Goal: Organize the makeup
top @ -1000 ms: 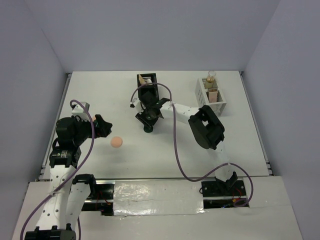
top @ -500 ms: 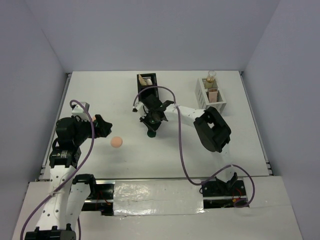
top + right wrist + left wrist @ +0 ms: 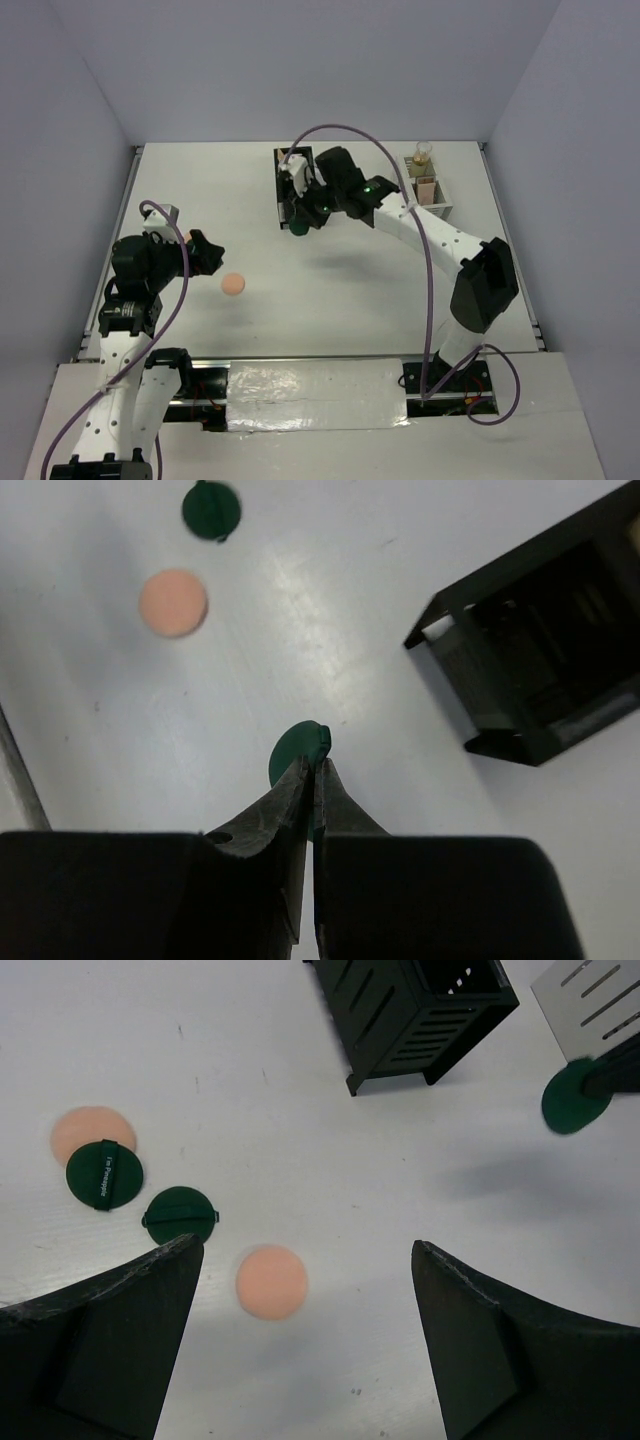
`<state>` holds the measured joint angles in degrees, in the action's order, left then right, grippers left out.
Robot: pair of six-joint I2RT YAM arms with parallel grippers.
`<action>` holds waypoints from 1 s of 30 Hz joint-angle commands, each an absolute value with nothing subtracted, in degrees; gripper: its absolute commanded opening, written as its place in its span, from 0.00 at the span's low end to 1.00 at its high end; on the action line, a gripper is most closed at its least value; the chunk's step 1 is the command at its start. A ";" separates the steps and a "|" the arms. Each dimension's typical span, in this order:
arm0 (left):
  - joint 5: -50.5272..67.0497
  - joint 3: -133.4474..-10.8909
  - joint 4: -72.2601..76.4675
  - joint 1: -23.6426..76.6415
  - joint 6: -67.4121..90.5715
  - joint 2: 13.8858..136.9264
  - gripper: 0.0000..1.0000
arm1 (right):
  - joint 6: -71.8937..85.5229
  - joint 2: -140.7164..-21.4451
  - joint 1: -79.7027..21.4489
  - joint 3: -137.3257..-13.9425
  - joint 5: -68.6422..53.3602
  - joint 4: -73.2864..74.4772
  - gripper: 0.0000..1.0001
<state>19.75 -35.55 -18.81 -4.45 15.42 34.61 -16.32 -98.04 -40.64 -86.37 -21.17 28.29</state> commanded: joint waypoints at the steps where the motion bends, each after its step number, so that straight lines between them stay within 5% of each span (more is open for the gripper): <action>1: 20.39 -35.16 -16.17 -4.75 16.35 34.10 0.98 | -14.51 -96.76 -37.02 -92.01 -18.91 25.49 0.00; 5: 20.48 -35.16 -16.26 -4.75 16.35 34.19 0.98 | -12.57 -100.98 -32.88 -100.88 -17.93 26.28 0.00; 30: 20.04 -35.07 -16.52 -4.75 16.52 35.77 0.98 | -11.60 -119.44 -31.38 -110.21 -16.52 19.78 0.02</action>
